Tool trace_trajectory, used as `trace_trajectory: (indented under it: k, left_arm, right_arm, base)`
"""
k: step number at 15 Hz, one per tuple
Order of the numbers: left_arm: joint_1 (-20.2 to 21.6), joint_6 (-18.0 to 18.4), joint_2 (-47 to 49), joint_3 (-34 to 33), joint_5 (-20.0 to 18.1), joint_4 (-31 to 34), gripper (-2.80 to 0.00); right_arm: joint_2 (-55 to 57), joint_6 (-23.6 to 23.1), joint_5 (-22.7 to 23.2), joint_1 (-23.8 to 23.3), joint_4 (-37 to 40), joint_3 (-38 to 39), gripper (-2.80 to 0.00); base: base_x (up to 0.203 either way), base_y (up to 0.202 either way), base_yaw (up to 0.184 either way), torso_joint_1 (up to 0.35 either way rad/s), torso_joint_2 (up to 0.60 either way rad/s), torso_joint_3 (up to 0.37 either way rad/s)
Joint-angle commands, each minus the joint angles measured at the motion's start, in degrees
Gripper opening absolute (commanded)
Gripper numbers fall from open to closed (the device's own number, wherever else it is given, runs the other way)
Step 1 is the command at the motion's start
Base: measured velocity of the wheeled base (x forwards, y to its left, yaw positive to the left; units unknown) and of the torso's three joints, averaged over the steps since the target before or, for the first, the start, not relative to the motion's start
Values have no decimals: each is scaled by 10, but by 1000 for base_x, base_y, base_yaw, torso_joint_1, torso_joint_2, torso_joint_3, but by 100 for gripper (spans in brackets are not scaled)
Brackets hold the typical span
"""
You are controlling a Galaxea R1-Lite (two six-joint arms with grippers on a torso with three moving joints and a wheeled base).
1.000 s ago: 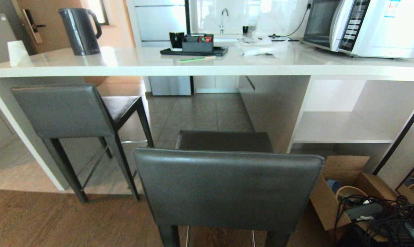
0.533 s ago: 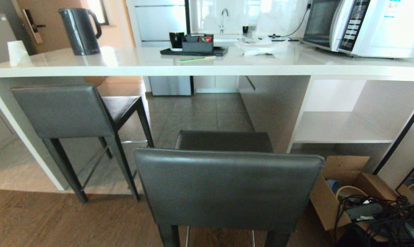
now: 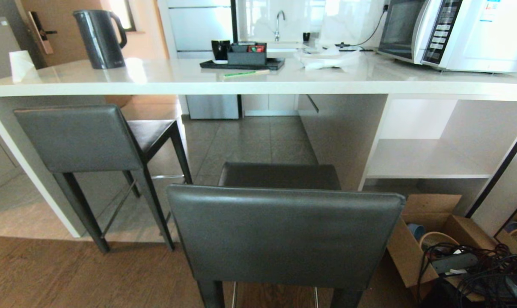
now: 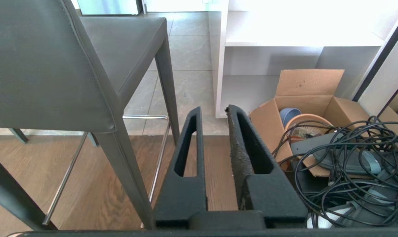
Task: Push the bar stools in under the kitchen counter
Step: Pull the gray chair out from under the dining table
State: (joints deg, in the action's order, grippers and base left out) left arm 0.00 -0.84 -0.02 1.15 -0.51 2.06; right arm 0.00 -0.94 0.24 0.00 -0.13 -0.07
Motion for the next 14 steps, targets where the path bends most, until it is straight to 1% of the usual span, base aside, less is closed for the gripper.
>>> trace_trajectory:
  k: [1, 3, 11, 14]
  left_arm:
    - [-1, -1, 0, 0, 0, 0, -280]
    - [0, -10, 0, 0, 8, -1, -280]
    - [-1, -11, 0, -1, 8, -3, -280]
    - [0, -11, 1, -1, 8, -3, -280]
  right_arm:
    - [1, 0, 0, 0, 0, 0, -280]
    - [1, 1, 0, 0, 0, 1, -280]
    - [0, 1, 0, 0, 0, 0, -280]
    - [1, 1, 0, 0, 0, 0, -280]
  base:
    - [0, 0, 0, 0, 0, 0]
    - [0, 0, 0, 0, 0, 0]
    - [0, 0, 0, 0, 0, 0]
    - [-163, 0, -1, -2, -1, 2]
